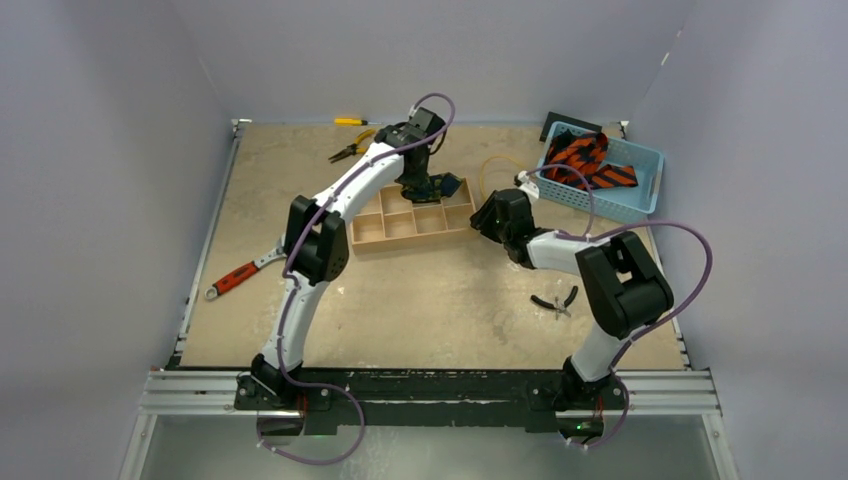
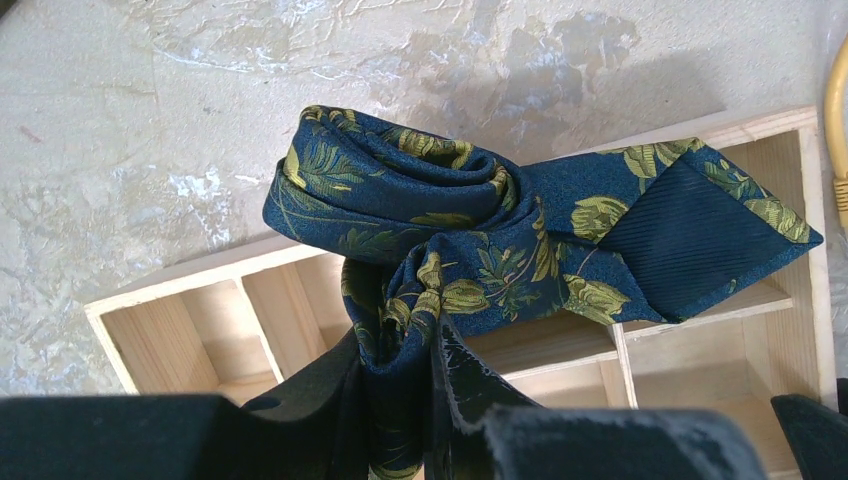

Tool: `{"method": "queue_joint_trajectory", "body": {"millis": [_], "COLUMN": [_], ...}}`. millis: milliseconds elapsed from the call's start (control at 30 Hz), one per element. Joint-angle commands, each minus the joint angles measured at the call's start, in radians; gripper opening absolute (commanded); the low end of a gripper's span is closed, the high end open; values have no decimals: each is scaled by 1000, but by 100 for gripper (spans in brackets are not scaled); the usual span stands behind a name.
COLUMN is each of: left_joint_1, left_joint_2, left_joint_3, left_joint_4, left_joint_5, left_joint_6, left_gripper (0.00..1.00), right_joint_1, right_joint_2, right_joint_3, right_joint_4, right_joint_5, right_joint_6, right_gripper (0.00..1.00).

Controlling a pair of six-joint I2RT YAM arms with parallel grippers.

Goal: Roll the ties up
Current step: Place the tie in the storage box.

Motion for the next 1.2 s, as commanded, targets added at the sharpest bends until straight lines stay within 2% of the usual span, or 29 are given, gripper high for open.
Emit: {"method": "queue_joint_trajectory", "body": {"millis": [0,167,400,633,1000,1167], "left_joint_1": [-7,-20,-50,-69,-174,-204], "left_joint_2": [-43,-54,-85,-110,22,54], "left_joint_3": [14,5,-39,-89,21,40], "left_joint_4": [-53,-71,-87,-84,-119,-119], "left_joint_5": [-5,-24,-67,-150,-311,-319], "left_joint_6": [19,45,109,151,204,205], "left_gripper": [0,0,0,0,0,0], "right_joint_1": [14,36,95,124,128,129], "right_joint_2": [27,41,-7,-62,-68,-70], "right_joint_3": [48,20,-73,-158,-162,-173], "right_joint_4": [19,5,2,9,-21,-15], "right_joint_5": [-5,-30,-30,-22,-11,-12], "right_joint_6": [-14,5,50,98,84,84], "right_gripper": [41,21,9,6,7,7]}}
